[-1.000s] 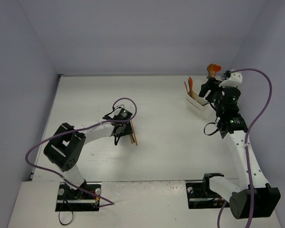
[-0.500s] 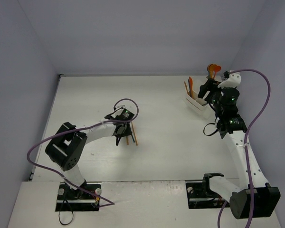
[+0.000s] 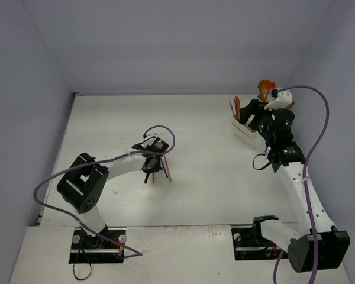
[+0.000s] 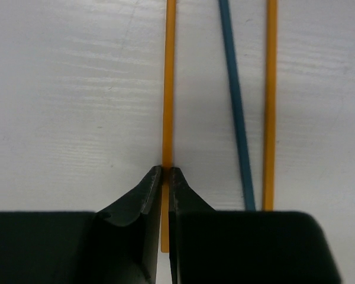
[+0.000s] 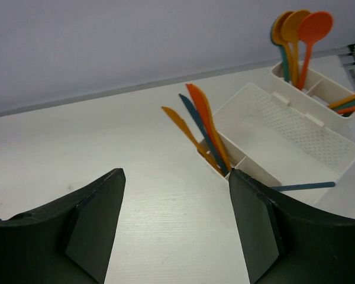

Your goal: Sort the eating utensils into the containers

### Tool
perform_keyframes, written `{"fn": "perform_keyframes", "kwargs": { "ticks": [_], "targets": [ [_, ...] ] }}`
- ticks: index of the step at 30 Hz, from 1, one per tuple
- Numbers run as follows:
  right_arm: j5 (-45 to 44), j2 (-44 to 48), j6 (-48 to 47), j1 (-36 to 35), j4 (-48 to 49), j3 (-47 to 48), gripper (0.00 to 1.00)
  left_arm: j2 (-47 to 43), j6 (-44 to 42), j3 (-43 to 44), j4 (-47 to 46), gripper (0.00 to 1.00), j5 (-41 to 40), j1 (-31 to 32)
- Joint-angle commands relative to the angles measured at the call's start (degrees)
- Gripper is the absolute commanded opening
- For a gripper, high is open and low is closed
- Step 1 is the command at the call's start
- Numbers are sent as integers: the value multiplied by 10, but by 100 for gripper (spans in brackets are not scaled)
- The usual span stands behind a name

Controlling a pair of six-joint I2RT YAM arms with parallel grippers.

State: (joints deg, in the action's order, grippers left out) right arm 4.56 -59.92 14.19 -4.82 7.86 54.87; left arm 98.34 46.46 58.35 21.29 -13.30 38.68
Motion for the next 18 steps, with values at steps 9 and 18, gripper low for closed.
{"fn": "perform_keyframes", "kwargs": {
  "ticks": [9,18],
  "targets": [
    [150,-81,28,-128,37,71,70,-225,-151,-44,29,0,-47,0],
    [197,-171,104,-240,42,159,68,-435,-345,-158,-255,0,139,2]
  ]
}}
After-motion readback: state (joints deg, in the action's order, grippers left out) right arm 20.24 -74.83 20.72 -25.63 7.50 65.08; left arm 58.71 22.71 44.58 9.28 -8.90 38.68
